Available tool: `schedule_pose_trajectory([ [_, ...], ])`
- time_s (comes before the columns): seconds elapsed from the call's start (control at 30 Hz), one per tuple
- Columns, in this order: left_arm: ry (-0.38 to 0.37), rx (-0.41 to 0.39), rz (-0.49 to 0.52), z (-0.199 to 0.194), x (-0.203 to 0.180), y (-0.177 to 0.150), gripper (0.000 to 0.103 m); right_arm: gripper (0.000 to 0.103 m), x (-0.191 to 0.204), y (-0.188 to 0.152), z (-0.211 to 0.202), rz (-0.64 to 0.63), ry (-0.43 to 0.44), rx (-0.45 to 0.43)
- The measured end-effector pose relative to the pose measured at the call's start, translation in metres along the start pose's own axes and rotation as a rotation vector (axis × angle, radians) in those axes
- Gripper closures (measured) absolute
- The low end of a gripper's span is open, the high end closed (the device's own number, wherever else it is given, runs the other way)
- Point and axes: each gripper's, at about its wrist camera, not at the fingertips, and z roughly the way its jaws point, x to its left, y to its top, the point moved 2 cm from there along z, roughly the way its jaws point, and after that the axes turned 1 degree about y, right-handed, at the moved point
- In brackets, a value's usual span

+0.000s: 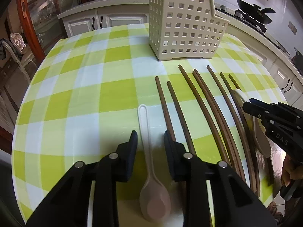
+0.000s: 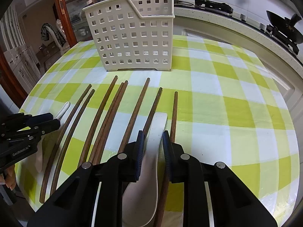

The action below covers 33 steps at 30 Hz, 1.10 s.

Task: Organize utensils
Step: 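Lower the right tool onto the white spoon and close its fingers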

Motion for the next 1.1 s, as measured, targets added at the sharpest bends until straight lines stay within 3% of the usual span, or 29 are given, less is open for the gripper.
schedule_pose_trajectory([
  [0.07, 0.002, 0.006, 0.006, 0.003, -0.001, 0.001, 0.081, 0.082, 0.0, 0.001, 0.001, -0.004, 0.008, 0.002],
  [0.63, 0.001, 0.018, -0.025, 0.009, 0.004, 0.007, 0.084, 0.082, -0.002, 0.003, 0.006, -0.001, 0.034, 0.011],
  [0.77, 0.008, 0.02, -0.034, 0.01, 0.008, 0.007, 0.091, 0.082, -0.001, 0.004, 0.007, -0.009, 0.026, 0.014],
  [1.1, 0.019, 0.019, -0.019, 0.008, 0.004, 0.004, 0.092, 0.088, -0.005, 0.005, 0.006, -0.025, -0.006, 0.009],
])
